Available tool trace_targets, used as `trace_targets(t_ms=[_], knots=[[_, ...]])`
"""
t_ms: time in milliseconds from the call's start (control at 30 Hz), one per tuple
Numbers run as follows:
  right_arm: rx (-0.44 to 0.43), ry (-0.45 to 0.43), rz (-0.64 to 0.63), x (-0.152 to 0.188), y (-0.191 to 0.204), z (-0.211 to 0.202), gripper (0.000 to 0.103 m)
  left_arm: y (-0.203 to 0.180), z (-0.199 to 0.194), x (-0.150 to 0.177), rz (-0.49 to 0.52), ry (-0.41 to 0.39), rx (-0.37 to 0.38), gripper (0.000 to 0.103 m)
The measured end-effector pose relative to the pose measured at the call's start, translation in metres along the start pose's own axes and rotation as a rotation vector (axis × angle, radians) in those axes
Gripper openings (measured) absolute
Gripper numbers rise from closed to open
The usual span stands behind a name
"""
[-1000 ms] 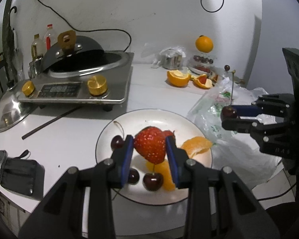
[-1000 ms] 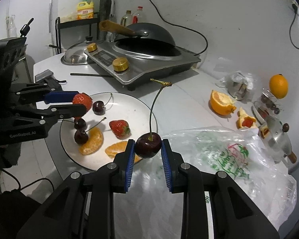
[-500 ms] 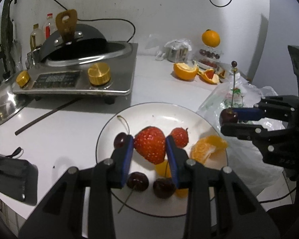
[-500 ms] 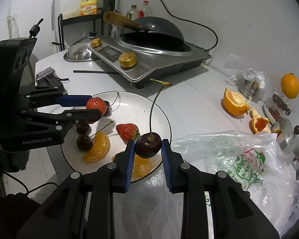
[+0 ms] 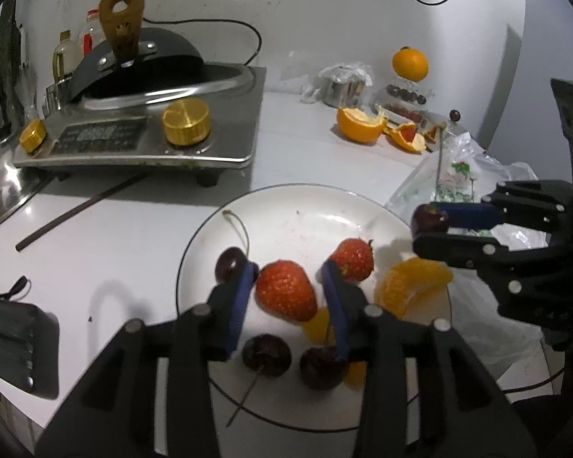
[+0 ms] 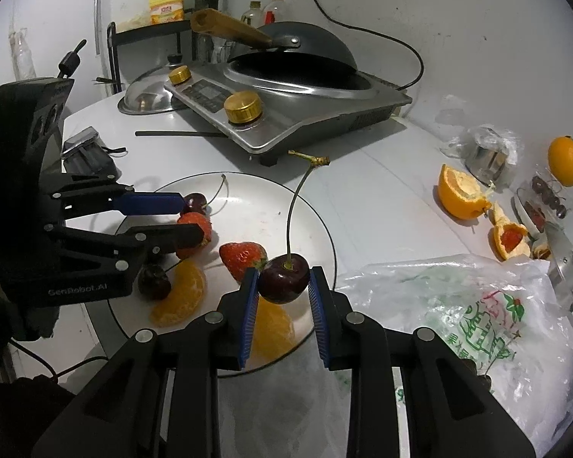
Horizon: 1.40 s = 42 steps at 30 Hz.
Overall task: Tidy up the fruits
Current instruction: 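Lower the strawberry onto the plate and open the left tool, then lower the cherry onto the plate and open the right tool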
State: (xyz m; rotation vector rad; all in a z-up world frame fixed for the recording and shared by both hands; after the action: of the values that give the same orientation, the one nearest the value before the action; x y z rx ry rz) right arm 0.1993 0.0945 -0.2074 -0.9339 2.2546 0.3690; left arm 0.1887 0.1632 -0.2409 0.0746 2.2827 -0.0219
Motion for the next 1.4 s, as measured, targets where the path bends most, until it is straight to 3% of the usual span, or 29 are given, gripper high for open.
trace_targets(t_ms=[33,400,567,1100,1233,1400], knots=[[-0.002,0.000,-0.001,-0.001,0.001,0.001,0.028,0.001,-0.002,-0.001,-0.002,-0.005,-0.001,0.057],[-0.032,0.011,-0.013,-0.016,0.023,0.021,0.028,0.036,-0.030,0.004,-0.059,-0.054,-0.066,0.058],[-0.046,0.013,-0.003,-0.024,0.035,0.034,0.028,0.053,-0.034,0.015,-0.077,-0.037,-0.100,0.058],[-0.024,0.042,0.073,-0.038,0.039,0.067,0.028,0.077,-0.035,0.033,-0.111,-0.029,-0.122,0.059],[-0.020,0.050,0.072,-0.037,0.043,0.068,0.040,0.077,-0.036,0.035,-0.115,-0.029,-0.121,0.059],[-0.010,0.039,0.069,-0.038,0.043,0.061,0.041,0.076,-0.038,0.037,-0.129,-0.029,-0.123,0.059]])
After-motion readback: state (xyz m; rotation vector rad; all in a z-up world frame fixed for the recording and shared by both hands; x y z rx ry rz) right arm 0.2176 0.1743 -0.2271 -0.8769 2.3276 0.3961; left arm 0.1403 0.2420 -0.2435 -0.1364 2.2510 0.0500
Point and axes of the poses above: each gripper's, at about its wrist camera, not at the fingertips, and z roughly the way its jaws point, y to its left, x to its underside, the point moved 10 cm from there along z, roughly the way its jaws point, and after that the axes turned 13 degrees about z, right-handed, at the moved point
